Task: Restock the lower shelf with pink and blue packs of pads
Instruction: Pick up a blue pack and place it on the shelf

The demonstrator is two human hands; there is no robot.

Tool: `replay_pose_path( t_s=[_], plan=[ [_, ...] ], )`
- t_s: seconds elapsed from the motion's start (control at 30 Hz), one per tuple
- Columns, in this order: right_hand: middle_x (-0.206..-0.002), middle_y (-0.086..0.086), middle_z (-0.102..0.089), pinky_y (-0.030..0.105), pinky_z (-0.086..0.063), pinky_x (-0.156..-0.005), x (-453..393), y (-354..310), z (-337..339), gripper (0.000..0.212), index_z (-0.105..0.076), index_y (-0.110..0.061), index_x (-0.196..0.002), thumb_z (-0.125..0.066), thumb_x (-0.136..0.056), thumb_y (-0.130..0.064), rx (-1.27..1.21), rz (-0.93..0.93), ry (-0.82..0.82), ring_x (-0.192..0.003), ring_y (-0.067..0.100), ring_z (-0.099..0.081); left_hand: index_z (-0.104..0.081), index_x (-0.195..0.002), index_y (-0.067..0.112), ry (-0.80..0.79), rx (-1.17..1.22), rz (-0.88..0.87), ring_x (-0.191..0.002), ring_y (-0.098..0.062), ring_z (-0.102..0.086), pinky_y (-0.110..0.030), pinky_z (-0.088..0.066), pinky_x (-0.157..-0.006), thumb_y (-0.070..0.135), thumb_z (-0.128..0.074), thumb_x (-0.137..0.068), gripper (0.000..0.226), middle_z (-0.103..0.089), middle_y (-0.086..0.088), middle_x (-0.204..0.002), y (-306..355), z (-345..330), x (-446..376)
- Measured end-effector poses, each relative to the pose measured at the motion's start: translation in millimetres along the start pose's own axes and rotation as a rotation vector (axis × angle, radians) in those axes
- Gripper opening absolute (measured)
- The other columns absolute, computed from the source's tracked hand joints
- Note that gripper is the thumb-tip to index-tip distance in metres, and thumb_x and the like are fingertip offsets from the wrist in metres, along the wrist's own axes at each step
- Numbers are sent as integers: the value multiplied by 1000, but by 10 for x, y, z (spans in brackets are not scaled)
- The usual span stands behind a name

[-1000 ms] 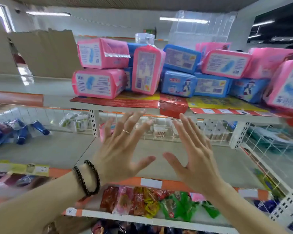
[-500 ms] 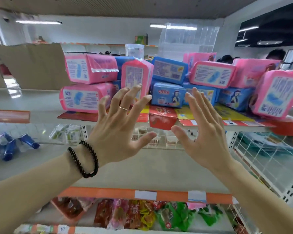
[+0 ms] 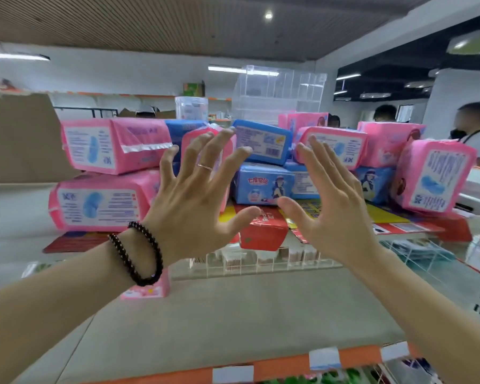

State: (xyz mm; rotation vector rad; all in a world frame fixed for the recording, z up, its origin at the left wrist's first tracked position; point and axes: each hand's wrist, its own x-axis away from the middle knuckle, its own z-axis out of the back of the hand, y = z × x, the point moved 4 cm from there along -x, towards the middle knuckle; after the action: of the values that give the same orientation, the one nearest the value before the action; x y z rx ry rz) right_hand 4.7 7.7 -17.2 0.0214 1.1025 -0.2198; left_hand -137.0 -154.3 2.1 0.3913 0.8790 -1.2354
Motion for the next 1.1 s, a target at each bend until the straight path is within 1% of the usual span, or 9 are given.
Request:
replay_pose_path(
  t_s=[0.17,0.23,0.33,0.47,0.57,0.77,0.9,1.03,1.1],
  plan=[
    [-164,-3,-26,49,-30,-119,-172,168,-114,85,-24,-27,-157,-55,-86,-60,-27,-42,-101,-150,16,-26,-33,-149,24,2,-10,-39,-147,-34,-24,-73,-25,-107,74,-43,-83,83,-21,-7,-165,48,-226,-116],
    [-163,-5,-29,48,-33,-118,-295,300,-210,86,-20,-30,-157,-64,-87,-53,-52,-128,-230,-148,17,-31,-34,-147,23,4,-29,-30,-146,-34,-25,-72,-26,-106,73,-43,-82,82,-23,-8,-165,66,-301,-171],
    [-159,-5,-36,36,-33,-115,-445,503,-434,85,-20,-30,-158,-69,-89,-42,-92,-264,-503,-142,16,-37,-35,-146,24,-22,-53,8,-146,-33,-25,-70,-24,-109,71,-43,-80,82,-23,-7,-164,101,-398,-220],
    [-140,-2,-55,27,-43,-104,-537,701,-705,82,-27,-30,-154,-73,-86,-37,-226,-396,-753,-122,15,-56,-33,-147,26,-43,-121,32,-148,-35,-22,-70,-18,-111,70,-44,-79,82,-21,-7,-165,111,-452,-239],
    [-121,-4,-62,28,-52,-94,-582,760,-798,70,-39,-28,-139,-79,-82,-32,-384,-447,-753,-103,9,-64,-36,-147,25,-63,-169,46,-149,-34,-21,-70,-18,-112,69,-45,-78,82,-21,-7,-165,108,-433,-238],
    [-105,3,-65,45,-56,-88,-593,727,-844,51,-42,-18,-113,-77,-83,-39,-434,-395,-719,-96,20,-66,-39,-147,23,-136,-217,66,-149,-36,-20,-68,-20,-111,61,-45,-76,80,-21,-9,-164,110,-390,-163],
    [-103,4,-64,48,-55,-85,-648,727,-797,51,-46,-21,-106,-79,-78,-47,-356,-342,-683,-93,22,-64,-40,-145,22,-134,-236,70,-147,-36,-22,-67,-22,-110,56,-46,-76,77,-22,-9,-164,137,-380,-110],
    [-89,3,-58,37,-45,-66,-649,695,-690,55,-49,-18,-103,-85,-71,-46,-387,-332,-619,-74,17,-53,-41,-145,21,-134,-249,30,-146,-37,-25,-68,-26,-108,50,-52,-76,75,-25,-10,-163,124,-354,-32],
    [-96,8,-62,42,-49,-70,-617,682,-585,60,-50,-21,-104,-87,-66,-47,-406,-332,-556,-75,18,-54,-41,-145,22,-153,-240,24,-145,-37,-26,-67,-26,-108,50,-53,-76,75,-25,-9,-162,116,-361,-26]
  ],
)
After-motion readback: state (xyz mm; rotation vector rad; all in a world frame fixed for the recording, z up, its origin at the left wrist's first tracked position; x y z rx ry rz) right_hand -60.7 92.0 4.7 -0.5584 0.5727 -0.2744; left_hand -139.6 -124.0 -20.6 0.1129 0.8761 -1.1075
